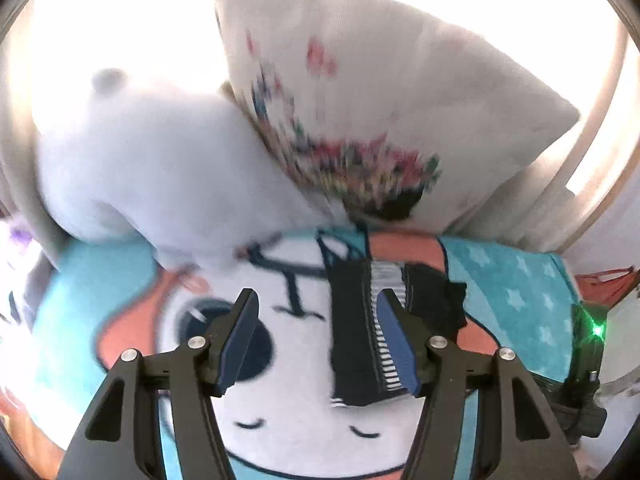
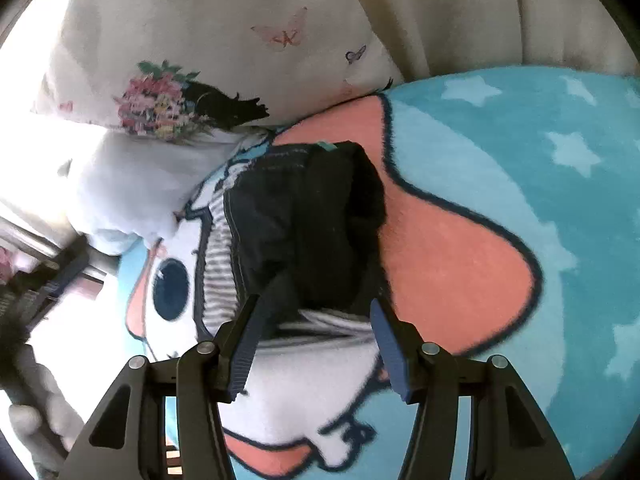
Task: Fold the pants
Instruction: 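Open both grippers to release the folded pants and pull back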
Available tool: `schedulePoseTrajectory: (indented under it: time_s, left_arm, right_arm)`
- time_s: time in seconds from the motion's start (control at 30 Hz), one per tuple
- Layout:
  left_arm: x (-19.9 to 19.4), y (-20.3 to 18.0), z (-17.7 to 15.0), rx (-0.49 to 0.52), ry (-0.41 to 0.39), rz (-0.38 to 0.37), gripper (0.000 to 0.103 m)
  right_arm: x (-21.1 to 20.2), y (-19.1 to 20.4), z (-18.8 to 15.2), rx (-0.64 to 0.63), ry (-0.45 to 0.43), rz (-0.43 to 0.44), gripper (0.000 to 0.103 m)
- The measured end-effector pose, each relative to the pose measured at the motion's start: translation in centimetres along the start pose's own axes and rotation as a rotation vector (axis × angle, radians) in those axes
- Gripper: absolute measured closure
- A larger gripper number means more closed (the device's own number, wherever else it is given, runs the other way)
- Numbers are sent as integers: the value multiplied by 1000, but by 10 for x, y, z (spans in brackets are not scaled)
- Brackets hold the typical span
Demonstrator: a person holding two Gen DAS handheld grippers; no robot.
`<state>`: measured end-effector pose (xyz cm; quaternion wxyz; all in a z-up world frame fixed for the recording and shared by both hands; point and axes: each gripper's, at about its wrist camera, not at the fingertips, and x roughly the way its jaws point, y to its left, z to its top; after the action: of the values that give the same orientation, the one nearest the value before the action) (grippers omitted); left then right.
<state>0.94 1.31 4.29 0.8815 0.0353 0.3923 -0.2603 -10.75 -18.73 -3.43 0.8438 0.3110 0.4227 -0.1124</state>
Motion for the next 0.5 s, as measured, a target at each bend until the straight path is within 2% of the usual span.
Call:
schedulePoseTrajectory:
  time_s: [0.03, 0.1, 0.13, 0.17, 0.27, 0.33, 0.43, 0.5]
  left_arm:
    - [-10, -1, 2, 12, -37, 22, 37]
    - [-35, -6, -1, 17, -134, 82, 20]
    - [-47, -5, -1, 9, -177, 111, 7]
    - [-61, -5, -2, 1, -219, 132, 2]
    - [-85, -6, -1, -5, -284, 155, 1]
    - [-93, -6, 0, -10, -285, 186, 0]
    - [-87, -5, -4, -11, -237, 239, 0]
    - [-72, -5, -9, -1, -171, 245, 0]
  right_arm:
    - [-2, 2, -3, -12, -8, -19, 43]
    - [-6, 5, -7, -26, -17, -32, 43]
    - [-10, 6, -9, -32, -23, -35, 43]
    - [-14, 7, -11, -36, -30, -36, 43]
    - [-25, 14, -13, -56, -60, -39, 42]
    - [-33, 19, -16, -76, -78, -51, 40]
    - [-40, 24, -22, -95, -91, -71, 40]
    - [-41, 25, -27, -101, -89, -82, 39]
